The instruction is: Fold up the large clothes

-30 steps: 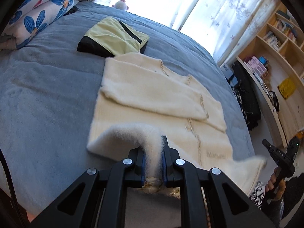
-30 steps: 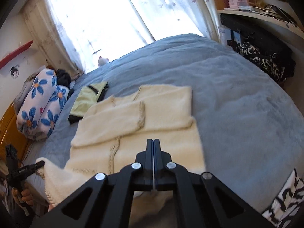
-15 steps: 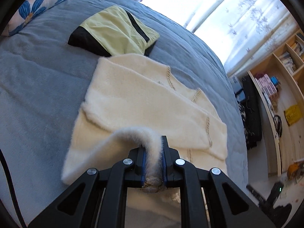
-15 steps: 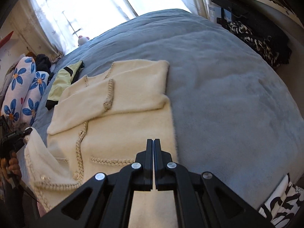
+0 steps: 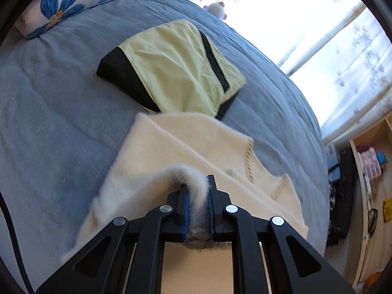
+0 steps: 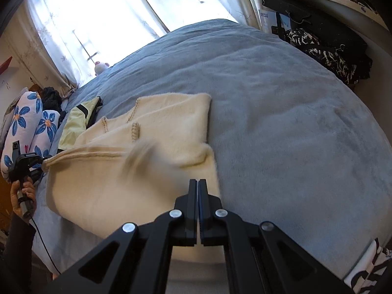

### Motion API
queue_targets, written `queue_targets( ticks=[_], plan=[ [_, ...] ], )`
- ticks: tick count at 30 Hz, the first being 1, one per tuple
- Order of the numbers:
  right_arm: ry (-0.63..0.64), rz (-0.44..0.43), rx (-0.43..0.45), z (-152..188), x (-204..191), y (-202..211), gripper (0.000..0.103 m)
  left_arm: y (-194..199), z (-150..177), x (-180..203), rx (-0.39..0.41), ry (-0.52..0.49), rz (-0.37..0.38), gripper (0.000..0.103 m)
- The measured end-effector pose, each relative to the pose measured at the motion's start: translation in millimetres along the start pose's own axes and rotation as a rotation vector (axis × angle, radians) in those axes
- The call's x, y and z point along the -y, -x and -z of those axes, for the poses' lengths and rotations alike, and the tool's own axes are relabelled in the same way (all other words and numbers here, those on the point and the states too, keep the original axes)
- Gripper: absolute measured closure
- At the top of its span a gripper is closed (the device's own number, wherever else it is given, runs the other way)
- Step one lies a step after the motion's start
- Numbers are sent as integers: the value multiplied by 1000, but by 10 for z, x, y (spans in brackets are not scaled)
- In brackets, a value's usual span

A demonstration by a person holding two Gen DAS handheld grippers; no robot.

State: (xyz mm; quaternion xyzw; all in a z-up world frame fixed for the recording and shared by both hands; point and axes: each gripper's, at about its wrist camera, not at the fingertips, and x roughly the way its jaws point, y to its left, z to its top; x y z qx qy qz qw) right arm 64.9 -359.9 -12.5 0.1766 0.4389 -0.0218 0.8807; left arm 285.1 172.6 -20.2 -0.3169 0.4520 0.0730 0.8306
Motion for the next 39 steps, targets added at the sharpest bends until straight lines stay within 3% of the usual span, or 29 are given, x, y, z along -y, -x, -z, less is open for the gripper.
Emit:
queue_targets(
  ticks=[1,3,5,8,10,15,20,26,29,30,31,35,39],
  plan=[
    [0,-12,-5,-48,-21,-79,92,-62,-31,-23,10,9,-19,93],
    [5,-16,-6,-128,-58,-228,63,-222,-68,-73,-1,17,-39,93],
    [30,18,-3,-219,-100,-425,56,-375,-75,-109,-34,4,-50,93],
    [70,73,-34,-363,-118,-743,56,-549,-61,-128,-80,-38,-75,92],
    [74,103,-66,-448,-67,-965,56,-604,-74,-128,-115,-82,-70,86],
    [36,103,-162,-523,117,-1355,55,-644,-124,-145,-218,-198,14,70],
    [18,24,-182,-509,174,-1466,56,-659,-169,-159,-300,-336,73,68],
    [108,60,-163,-455,26,-1461,63,-538,-186,-142,-357,-482,158,64],
    [104,62,-169,-454,29,-1476,63,-443,-214,-128,-359,-520,181,53],
    [98,60,-170,-454,37,-1479,63,-392,-239,-125,-345,-533,185,33],
    [92,57,-170,-456,44,-1484,63,-336,-264,-128,-325,-541,193,18],
    [82,56,-166,-451,50,-1503,63,-166,-346,-162,-261,-570,223,16],
    [97,68,-163,-445,18,-1511,63,-298,-251,-115,-238,-705,116,16]
  ],
)
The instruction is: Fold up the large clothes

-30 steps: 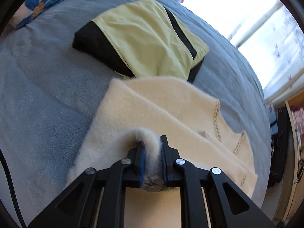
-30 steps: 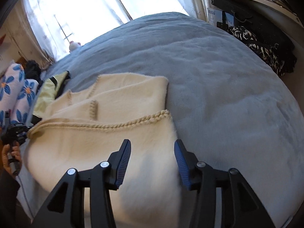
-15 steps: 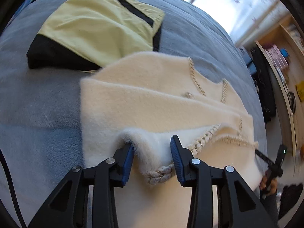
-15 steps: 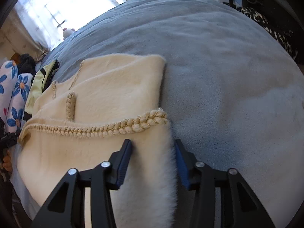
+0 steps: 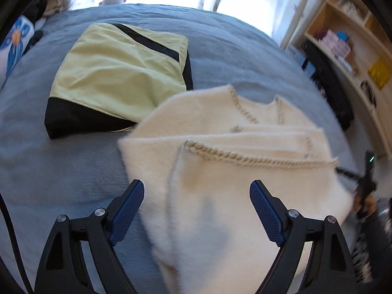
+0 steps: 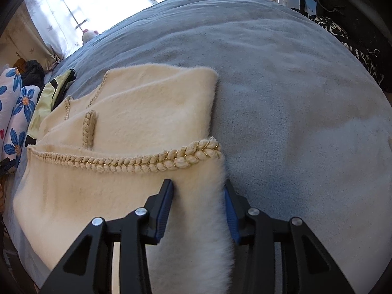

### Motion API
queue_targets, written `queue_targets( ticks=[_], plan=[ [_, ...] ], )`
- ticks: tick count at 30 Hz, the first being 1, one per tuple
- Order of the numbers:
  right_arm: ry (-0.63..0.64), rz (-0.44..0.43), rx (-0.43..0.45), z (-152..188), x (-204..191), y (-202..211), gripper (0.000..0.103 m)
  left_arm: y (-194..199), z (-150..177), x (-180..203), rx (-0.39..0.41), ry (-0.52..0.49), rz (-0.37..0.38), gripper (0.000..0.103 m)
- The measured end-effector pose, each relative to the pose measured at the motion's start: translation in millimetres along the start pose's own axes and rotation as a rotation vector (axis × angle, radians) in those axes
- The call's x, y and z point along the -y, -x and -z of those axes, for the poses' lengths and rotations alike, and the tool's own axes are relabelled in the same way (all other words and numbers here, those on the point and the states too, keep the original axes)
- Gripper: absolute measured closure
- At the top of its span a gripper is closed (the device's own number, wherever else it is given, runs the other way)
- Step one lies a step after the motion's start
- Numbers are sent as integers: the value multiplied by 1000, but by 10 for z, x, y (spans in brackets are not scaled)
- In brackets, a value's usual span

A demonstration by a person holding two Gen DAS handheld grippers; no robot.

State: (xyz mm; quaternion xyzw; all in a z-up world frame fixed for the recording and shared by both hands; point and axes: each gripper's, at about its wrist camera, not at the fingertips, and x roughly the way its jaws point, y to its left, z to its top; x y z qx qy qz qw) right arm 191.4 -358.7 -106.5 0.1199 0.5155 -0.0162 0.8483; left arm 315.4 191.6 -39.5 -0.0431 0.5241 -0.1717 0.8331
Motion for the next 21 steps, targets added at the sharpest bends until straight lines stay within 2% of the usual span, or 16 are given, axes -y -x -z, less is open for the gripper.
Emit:
queue_targets(
  ticks=[5,8,10,11,13,14,15,21],
  plan=[
    [43,35,7,2,-70,2,66,-350,-7,99,-29,-123,-82,16],
    [59,51,11,9,-92,5,67,-585,-74,134,-44,-160,-110,27],
    [64,55,14,12,-104,9,69,-704,-113,129,-66,-159,-88,56],
    [67,60,18,21,-118,15,72,-732,-118,142,-65,-157,-68,63],
    [77,76,32,35,-155,39,79,-722,-106,194,-35,-181,-105,87],
    [87,98,46,48,-186,63,84,-699,-84,227,-18,-198,-121,92],
    [91,114,58,60,-209,89,92,-661,-54,262,1,-213,-147,94],
    [109,190,165,99,-361,435,94,-212,68,441,109,-208,-211,96]
  ],
)
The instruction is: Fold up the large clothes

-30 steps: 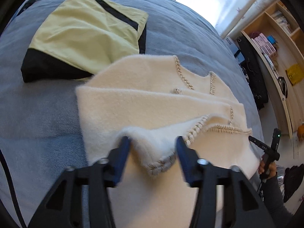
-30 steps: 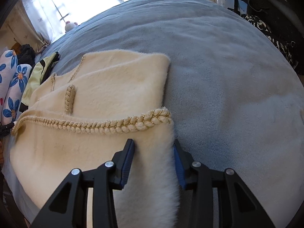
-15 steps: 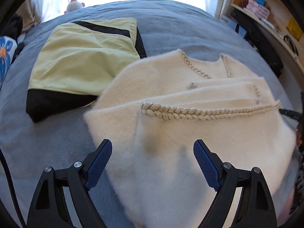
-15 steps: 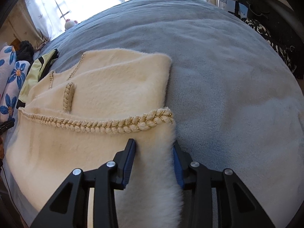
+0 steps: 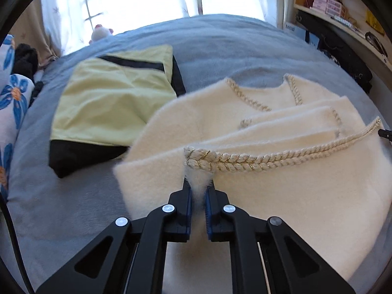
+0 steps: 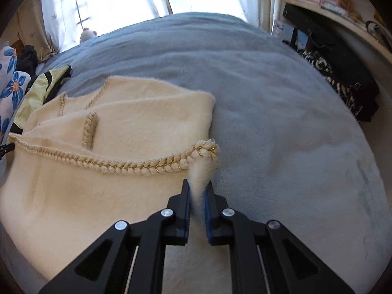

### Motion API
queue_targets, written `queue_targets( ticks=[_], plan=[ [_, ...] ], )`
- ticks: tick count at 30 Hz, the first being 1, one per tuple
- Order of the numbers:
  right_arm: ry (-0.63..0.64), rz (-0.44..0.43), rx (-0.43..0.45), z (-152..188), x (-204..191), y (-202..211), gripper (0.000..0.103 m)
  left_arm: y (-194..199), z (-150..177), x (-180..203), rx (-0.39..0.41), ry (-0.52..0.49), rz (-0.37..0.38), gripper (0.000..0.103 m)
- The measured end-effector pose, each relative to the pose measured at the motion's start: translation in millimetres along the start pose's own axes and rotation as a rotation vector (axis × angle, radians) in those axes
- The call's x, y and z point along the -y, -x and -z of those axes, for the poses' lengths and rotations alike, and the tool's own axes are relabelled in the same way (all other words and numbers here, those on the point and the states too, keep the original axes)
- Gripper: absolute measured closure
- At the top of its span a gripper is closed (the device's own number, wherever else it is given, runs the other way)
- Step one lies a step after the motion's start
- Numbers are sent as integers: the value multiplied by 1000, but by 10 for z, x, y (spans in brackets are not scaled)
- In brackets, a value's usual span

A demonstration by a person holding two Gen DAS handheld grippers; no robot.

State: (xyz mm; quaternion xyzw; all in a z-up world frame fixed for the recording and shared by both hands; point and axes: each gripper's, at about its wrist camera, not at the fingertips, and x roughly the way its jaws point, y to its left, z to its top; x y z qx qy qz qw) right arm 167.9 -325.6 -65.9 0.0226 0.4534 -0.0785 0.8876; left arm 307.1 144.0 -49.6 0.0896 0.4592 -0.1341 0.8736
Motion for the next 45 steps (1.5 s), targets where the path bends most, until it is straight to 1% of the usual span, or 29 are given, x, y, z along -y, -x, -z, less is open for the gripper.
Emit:
queue_targets(
  ticks=[4,7,9,12,15,18,19,21,25,27,29,31,32,33,34,35,36,39,40,42,45],
  plan=[
    [10,-6,98,-162,-61,364,95,401,-82,-10,66,47,-40,97],
    [32,-8,173,-369,-156,570,95,669,-174,-51,124,113,-92,97],
    [39,-5,218,-552,-218,637,95,750,-253,-104,155,156,-117,97],
    [16,-3,273,-865,-281,617,95,746,-352,-234,171,217,-181,97],
    [-16,-11,301,-1145,-342,441,95,593,-444,-442,168,307,-213,97],
    [-24,0,286,-1340,-433,113,95,348,-507,-564,163,371,-228,97],
    [-29,11,259,-1389,-470,-49,95,229,-531,-582,155,380,-231,97],
    [-36,25,192,-1408,-508,-393,95,-80,-554,-590,114,386,-252,97],
    [-17,114,48,-1307,-539,-1109,95,-662,-495,-551,47,361,-324,97],
    [-34,118,-15,-1209,-474,-1375,95,-857,-430,-546,31,356,-336,97],
    [-54,113,-33,-1124,-422,-1505,94,-956,-389,-546,37,350,-336,96],
    [-71,103,-27,-1103,-387,-1505,94,-991,-383,-556,40,351,-327,95],
    [-80,86,-29,-1108,-358,-1493,91,-991,-389,-568,38,352,-322,95],
    [-89,70,-34,-1107,-336,-1474,87,-985,-394,-580,34,353,-312,94],
    [-102,50,-34,-1109,-308,-1434,84,-971,-401,-598,29,355,-315,88],
    [-127,18,-33,-1113,-245,-1381,80,-942,-406,-604,21,359,-320,84],
    [-160,-16,-24,-1108,-184,-1316,80,-907,-417,-631,12,369,-323,78],
    [-279,-147,52,-1078,9,-1045,80,-679,-431,-691,28,418,-291,77],
    [-297,-163,72,-1081,32,-966,80,-570,-440,-704,48,436,-297,77],
    [-267,-161,98,-1101,-35,-820,79,-409,-455,-676,79,449,-294,77],
    [-127,-104,92,-1144,-422,-717,79,-207,-490,-513,131,436,-261,77]
  ],
)
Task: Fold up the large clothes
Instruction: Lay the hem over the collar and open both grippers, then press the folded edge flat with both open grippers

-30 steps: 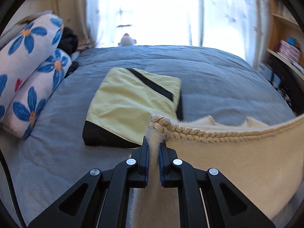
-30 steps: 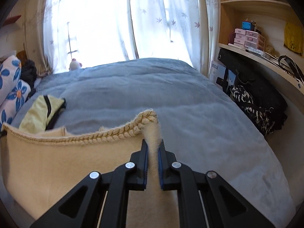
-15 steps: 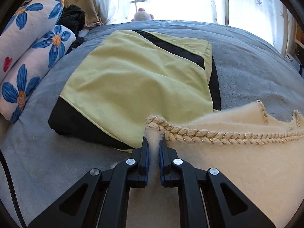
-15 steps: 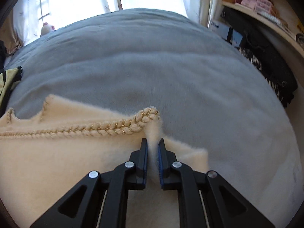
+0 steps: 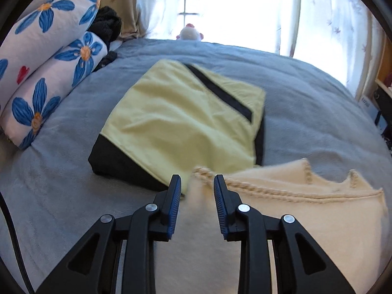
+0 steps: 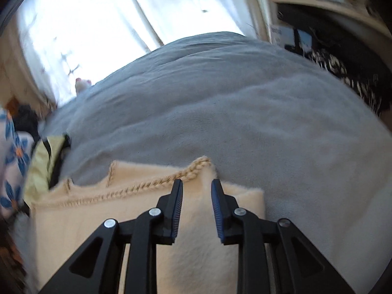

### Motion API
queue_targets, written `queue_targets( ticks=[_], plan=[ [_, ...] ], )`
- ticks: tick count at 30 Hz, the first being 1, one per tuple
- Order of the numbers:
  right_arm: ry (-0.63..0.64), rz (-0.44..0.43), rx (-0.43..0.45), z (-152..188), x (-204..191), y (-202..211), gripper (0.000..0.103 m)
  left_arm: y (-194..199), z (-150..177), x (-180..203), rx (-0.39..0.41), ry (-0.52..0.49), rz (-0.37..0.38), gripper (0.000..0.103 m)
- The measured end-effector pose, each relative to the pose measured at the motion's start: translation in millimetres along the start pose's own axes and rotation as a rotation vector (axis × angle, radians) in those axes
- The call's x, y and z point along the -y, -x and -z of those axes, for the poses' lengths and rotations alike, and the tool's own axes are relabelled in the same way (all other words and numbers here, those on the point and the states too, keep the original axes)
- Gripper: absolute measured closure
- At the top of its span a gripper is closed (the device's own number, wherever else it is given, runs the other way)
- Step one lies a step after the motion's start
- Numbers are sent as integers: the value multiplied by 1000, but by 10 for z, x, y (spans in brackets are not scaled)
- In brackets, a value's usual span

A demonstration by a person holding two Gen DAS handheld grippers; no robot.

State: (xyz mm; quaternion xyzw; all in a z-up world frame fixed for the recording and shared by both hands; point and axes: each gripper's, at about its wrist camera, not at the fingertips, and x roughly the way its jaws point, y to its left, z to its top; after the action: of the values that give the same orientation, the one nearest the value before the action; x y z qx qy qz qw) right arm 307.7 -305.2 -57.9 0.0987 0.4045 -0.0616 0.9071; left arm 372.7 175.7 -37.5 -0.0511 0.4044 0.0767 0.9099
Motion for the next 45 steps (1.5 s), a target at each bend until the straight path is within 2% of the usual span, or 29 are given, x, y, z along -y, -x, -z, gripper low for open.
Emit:
queue_targets(
  ticks=[2,6,8,12,15,18,19,21,24,25,26,27,28,30,33,36,40,43,45],
  plan=[
    [71,-20,-18,35,-332,5,79,116,46,137,17,-1,36,77],
    [143,-160,-68,129,-965,-75,79,197,206,532,4,0,121,77],
    [181,-207,-84,226,-1277,-133,79,150,308,744,-16,-13,134,77],
    [201,-221,-124,340,-1610,-391,79,-100,486,1074,-80,-45,145,77],
    [218,-139,-102,344,-1566,-557,82,-287,552,1138,-62,-98,96,77],
    [167,-109,-104,229,-1208,-677,85,-433,435,887,-60,-82,80,77],
    [156,-77,-95,185,-1070,-687,87,-458,401,789,-59,-71,96,80],
    [154,56,-62,99,-747,-722,89,-488,346,582,-60,-53,136,90],
    [61,161,-60,31,-140,-769,89,-471,335,395,-43,-46,143,91],
    [19,165,-61,30,52,-767,90,-454,341,312,-33,-30,136,90],
    [-31,123,-65,40,242,-759,103,-470,321,225,-28,-12,123,90],
    [-81,71,-70,59,385,-747,103,-488,331,129,-28,11,91,77],
    [-103,45,-71,76,438,-729,103,-523,322,26,-33,39,82,69],
    [-60,81,-68,94,358,-690,103,-559,328,-135,-54,107,136,69],
    [-13,122,-70,123,176,-594,100,-491,310,-121,-65,84,105,69],
    [-44,41,-68,187,67,-322,100,-262,348,-16,-61,27,37,66],
    [-16,-63,-88,422,-295,88,100,166,495,38,-39,12,16,49],
    [58,-113,-105,707,-649,344,99,514,724,65,-56,42,54,46],
    [97,-155,-114,923,-858,490,99,719,950,99,-88,83,110,46]
  ],
)
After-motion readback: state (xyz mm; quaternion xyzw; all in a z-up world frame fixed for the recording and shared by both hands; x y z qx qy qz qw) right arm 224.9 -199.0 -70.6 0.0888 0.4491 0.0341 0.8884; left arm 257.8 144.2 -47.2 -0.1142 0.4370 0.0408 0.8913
